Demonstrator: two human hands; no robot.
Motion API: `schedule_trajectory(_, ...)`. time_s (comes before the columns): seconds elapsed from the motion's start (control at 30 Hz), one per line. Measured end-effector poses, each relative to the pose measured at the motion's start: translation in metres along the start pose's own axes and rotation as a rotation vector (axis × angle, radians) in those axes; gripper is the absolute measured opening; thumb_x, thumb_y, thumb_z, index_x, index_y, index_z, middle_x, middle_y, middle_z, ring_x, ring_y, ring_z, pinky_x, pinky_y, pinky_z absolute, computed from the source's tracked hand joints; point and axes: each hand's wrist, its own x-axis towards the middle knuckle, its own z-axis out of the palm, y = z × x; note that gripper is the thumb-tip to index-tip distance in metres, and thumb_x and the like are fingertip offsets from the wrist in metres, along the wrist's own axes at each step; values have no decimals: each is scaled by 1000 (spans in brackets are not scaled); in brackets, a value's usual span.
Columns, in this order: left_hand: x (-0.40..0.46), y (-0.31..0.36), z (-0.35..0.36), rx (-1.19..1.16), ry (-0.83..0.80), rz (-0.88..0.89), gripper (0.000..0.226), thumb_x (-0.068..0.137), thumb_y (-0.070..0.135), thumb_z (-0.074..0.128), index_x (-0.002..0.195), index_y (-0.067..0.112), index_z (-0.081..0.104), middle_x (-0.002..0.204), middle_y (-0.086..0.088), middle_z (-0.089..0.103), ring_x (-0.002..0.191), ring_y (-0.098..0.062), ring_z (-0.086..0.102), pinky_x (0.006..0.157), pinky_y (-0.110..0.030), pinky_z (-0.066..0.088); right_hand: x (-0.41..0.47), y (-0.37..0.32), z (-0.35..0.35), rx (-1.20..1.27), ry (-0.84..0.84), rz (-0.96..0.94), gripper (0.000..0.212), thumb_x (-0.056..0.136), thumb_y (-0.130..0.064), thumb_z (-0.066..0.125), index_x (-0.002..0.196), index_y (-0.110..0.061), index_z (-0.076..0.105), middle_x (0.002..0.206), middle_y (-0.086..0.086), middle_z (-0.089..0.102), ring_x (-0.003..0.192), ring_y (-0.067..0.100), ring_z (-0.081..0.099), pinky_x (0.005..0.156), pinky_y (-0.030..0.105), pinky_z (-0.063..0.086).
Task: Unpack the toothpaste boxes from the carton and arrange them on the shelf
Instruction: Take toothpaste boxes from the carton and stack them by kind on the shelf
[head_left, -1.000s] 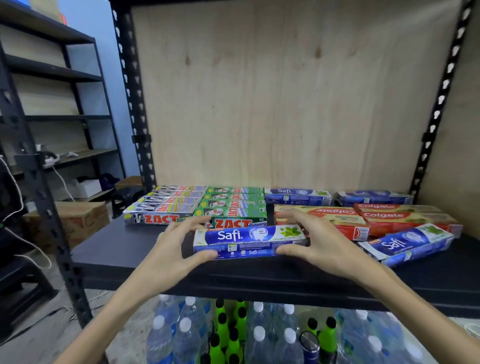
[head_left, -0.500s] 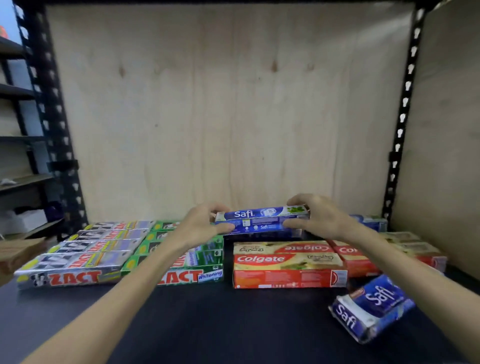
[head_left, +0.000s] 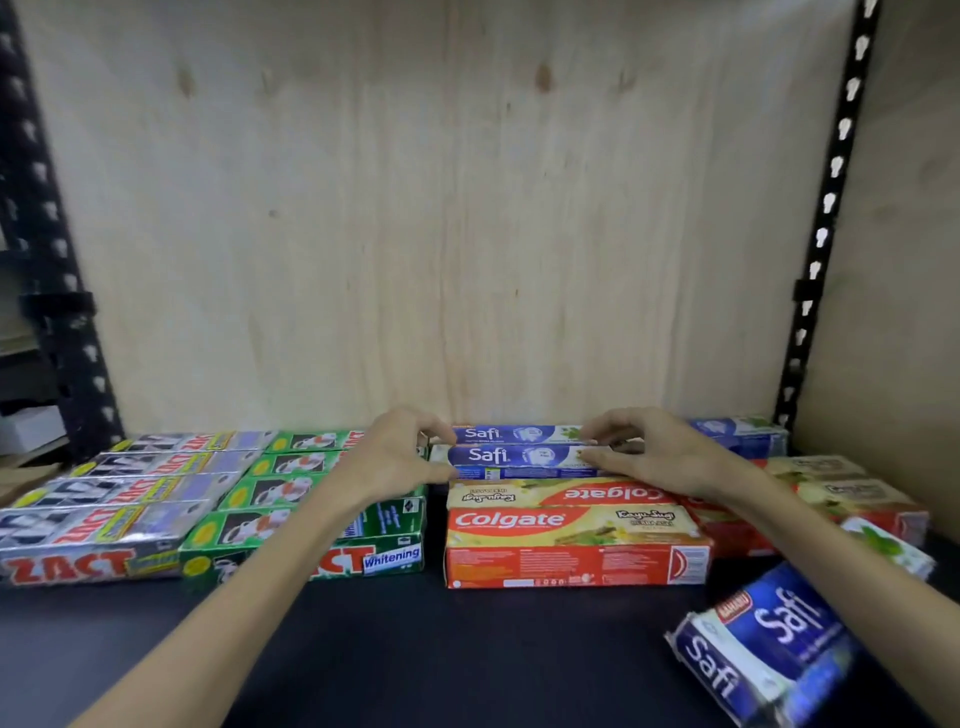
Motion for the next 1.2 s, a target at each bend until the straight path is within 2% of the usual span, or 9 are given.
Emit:
schedule_trajectory(0.23, -8, -2, -12, -133, 8, -32, 27, 84, 45, 77, 107, 30, 73, 103, 20, 68, 101, 2, 62, 83, -23, 48, 2, 2, 1, 38, 21, -42, 29, 81, -52, 75, 103, -32, 72, 104, -15, 73, 99, 0, 67, 96, 36, 55)
schedule_trajectory(0.33, -22, 9, -9, -72, 4, 90, 48, 82, 71, 61, 119, 41, 67, 109, 28, 67, 108, 11, 56, 96, -28, 44, -6, -13, -8, 2, 35, -72, 30, 86, -58, 66, 105, -35, 72, 106, -20, 71, 102, -3, 64, 96, 36, 54)
schedule_trajectory(0.43, -42, 24, -1, 41, -52, 206, 79, 70, 88, 55, 139, 52, 43, 118, 32, 61, 124, 1, 43, 105, -32, 31, -27, -31, -21, -27, -13, -110, 50, 76, -75, 64, 117, -47, 64, 111, -22, 68, 109, -4, 61, 99, 34, 50)
schedule_trajectory(0.57, -61, 43, 14, 179, -40, 250, 110, 57, 92, 61, 149, 57, 11, 119, 31, 55, 124, 1, 19, 116, -35, 11, -65, -38, -27, -106, -130, -109, 92, 59, -85, 70, 140, -64, 33, 115, -28, 65, 125, -2, 51, 112, 37, 37)
schedule_trajectory(0.73, -77, 52, 28, 274, -30, 238, 117, 60, 90, 62, 152, 51, 2, 139, 17, 46, 126, -1, 17, 123, -45, 6, -86, -37, -19, -148, -147, -100, 112, 55, -81, 77, 145, -66, 12, 132, -24, 57, 134, 7, 43, 119, 47, 24)
schedule_trajectory(0.83, -86, 55, 29, 301, -36, 230, 113, 63, 92, 58, 153, 42, 10, 149, 12, 41, 145, -14, 25, 124, -48, -6, -92, -45, -20, -94, -172, -80, 113, 57, -73, 83, 146, -62, 14, 130, -21, 57, 129, 4, 48, 116, 40, 33)
schedule_trajectory(0.93, -98, 57, 29, 343, 6, 253, 113, 60, 98, 48, 150, 37, 17, 145, 13, 47, 145, -12, 35, 121, -51, -21, -100, -48, -24, -68, -213, -66, 117, 58, -67, 87, 150, -51, 18, 129, -21, 57, 124, -4, 51, 113, 32, 40)
schedule_trajectory(1.1, -129, 71, 25, 331, 57, 279, 106, 69, 89, 55, 151, 37, 13, 143, 12, 48, 148, -14, 19, 110, -32, -35, -109, -52, -25, -50, -263, -61, 124, 57, -65, 89, 153, -47, 13, 130, -26, 56, 120, -15, 48, 101, 12, 36)
schedule_trajectory(1.2, -139, 72, 23, 277, 55, 270, 110, 70, 86, 59, 154, 43, 3, 153, 9, 39, 149, -9, -4, 113, -33, -26, -110, -61, -27, -60, -299, -53, 124, 56, -65, 89, 152, -46, 12, 130, -27, 54, 119, -15, 48, 99, 11, 35)
